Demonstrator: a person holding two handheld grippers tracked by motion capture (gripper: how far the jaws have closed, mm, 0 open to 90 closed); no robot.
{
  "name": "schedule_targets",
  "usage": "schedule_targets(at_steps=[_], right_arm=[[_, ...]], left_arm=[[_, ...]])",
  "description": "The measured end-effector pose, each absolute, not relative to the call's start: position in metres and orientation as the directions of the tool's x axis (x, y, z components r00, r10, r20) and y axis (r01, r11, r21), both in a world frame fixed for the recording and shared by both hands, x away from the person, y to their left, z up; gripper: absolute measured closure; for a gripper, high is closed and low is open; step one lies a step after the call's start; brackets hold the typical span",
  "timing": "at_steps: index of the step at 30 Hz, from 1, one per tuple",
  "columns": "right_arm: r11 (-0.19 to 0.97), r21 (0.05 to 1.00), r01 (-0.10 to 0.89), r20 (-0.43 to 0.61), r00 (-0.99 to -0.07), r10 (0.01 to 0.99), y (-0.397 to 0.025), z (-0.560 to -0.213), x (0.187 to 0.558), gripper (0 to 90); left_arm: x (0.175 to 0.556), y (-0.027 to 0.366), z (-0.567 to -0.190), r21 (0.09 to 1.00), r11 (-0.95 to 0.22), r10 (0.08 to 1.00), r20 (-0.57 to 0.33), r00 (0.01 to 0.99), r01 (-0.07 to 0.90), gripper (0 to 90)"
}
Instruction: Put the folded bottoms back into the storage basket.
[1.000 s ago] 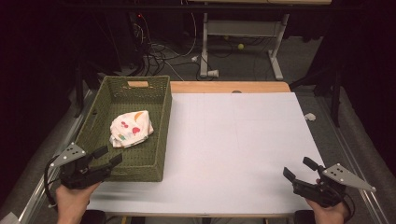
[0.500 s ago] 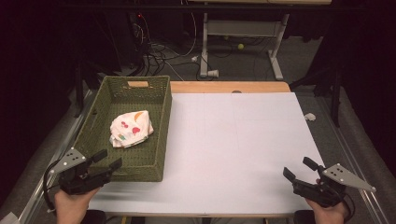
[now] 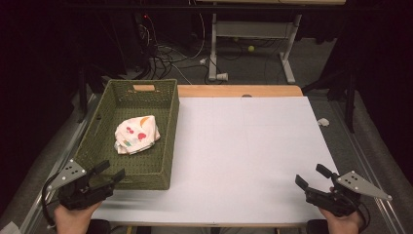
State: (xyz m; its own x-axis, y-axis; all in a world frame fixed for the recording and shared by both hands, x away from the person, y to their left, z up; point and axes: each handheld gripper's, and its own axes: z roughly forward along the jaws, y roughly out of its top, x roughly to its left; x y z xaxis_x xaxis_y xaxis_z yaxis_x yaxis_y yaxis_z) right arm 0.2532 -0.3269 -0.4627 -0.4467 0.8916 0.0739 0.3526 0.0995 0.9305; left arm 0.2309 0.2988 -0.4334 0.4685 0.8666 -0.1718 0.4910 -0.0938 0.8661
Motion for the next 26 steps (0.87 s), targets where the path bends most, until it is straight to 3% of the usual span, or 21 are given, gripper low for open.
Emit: schedule_targets(at_steps=[26], right_arm=[[0.097, 0.931, 0.352, 0.076, -0.448, 0.891, -0.327, -0.463, 0.253, 16.7]], left_arm=[[0.218, 0.299, -0.449, 0.871, -0.070, 0.877, -0.179, 0.447, 0.486, 32.8]])
